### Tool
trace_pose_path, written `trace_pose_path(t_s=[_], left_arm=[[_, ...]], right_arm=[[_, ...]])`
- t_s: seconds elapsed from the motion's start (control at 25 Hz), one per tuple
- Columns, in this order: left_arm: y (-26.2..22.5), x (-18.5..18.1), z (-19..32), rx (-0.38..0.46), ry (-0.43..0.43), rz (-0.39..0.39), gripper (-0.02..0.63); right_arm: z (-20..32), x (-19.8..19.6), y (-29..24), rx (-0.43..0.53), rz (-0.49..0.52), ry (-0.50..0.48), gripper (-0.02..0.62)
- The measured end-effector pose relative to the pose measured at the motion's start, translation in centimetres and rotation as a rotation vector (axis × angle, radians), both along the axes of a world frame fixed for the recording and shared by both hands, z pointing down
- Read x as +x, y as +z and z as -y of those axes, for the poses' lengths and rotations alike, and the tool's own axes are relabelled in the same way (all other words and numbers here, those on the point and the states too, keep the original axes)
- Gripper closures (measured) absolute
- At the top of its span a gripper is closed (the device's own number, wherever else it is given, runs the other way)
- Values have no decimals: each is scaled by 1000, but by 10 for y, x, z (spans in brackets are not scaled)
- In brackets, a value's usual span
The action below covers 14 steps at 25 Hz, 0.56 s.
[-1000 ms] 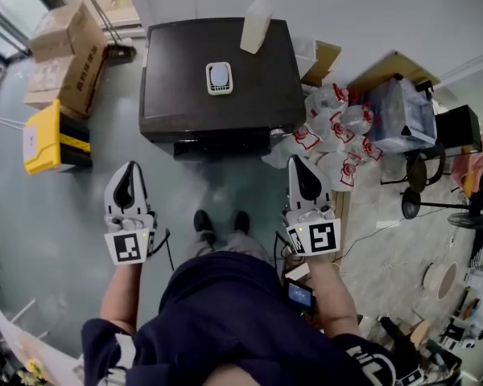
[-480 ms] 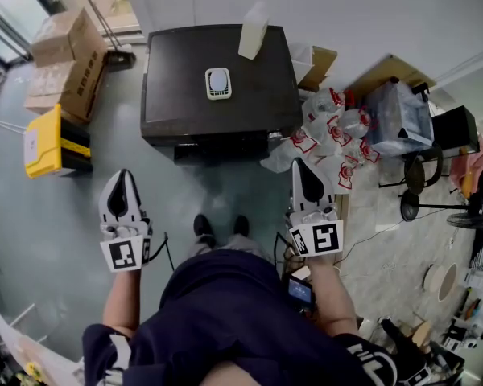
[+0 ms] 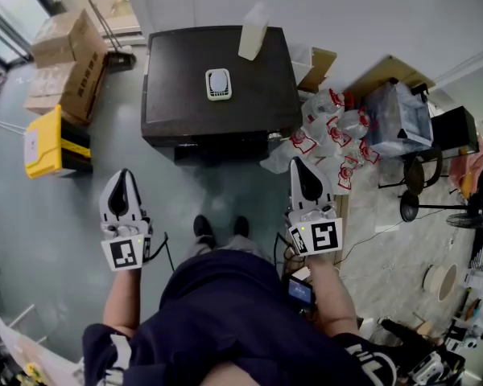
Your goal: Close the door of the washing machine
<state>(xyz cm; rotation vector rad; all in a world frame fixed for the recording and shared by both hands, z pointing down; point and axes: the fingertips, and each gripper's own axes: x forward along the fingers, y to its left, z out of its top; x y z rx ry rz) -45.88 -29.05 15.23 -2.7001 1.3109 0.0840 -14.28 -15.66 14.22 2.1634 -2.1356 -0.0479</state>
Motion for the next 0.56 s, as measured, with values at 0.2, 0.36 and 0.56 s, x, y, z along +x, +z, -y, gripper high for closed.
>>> trace_pose_path(t_s=[0.2,0.36,0.56], left_arm=[[0,-2,-3,1,-3,1,583],[-8,3,-5,46,29,0,583],[-5,0,-4,49,21,10,583]], right_arm=[[-1,-1,0,-5,1,-2,577],[1,-4,0,-9,2,-7,577],[3,-7,4,-14,3,-13,577]])
